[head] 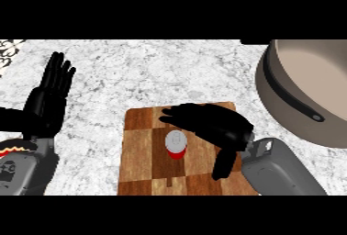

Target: Pick the can from the cutting board and place it in the pot

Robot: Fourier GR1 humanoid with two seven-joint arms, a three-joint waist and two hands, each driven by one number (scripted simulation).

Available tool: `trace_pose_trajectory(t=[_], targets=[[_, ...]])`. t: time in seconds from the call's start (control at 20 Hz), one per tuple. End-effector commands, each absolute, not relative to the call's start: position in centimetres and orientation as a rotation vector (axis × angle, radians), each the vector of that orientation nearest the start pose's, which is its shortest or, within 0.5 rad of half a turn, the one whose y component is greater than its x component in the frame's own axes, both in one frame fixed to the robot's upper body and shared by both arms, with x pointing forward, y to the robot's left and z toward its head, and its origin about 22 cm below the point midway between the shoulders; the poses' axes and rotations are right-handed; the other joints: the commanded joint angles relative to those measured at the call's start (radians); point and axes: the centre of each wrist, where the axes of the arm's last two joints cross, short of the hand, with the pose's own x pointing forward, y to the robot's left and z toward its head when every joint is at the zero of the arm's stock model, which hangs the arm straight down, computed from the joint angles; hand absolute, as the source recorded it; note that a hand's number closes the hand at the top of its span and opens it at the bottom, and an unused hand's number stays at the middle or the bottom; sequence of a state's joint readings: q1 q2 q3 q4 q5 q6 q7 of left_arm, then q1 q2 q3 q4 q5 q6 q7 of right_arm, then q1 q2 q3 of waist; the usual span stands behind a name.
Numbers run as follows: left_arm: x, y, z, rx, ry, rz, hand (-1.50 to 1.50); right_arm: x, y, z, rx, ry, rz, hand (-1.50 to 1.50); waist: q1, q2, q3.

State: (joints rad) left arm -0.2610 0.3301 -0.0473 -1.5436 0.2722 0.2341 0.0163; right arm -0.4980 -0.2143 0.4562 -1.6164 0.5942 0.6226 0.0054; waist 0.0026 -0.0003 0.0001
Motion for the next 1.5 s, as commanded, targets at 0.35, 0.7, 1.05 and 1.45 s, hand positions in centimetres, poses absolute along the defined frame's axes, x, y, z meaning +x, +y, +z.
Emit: trace_pose_trajectory(t=[0.35,0.7,1.05,1.45], targets=[[29.8,27.1,7.0,0.115,-1.777,0.051,0.00,28.7,-9.9,10.5,-0.179,-1.516,1.704,-1.50,-0.001,0.000,0.000],[29.4,27.4,9.6,0.089,-1.766,0.045,0.00,29.1,-7.4,5.5,-0.142,-1.540,1.697,-1.50,0.005,0.000,0.000],[29.5,26.5,8.0,0.117,-1.774,0.042,0.00,29.9,-5.1,4.5,-0.121,-1.546,1.704,-1.50,0.005,0.001,0.000],[30.0,26.2,7.9,0.108,-1.761,0.068,0.00,27.2,-4.4,1.1,-0.018,-1.666,1.842,1.50,0.005,0.001,0.000]])
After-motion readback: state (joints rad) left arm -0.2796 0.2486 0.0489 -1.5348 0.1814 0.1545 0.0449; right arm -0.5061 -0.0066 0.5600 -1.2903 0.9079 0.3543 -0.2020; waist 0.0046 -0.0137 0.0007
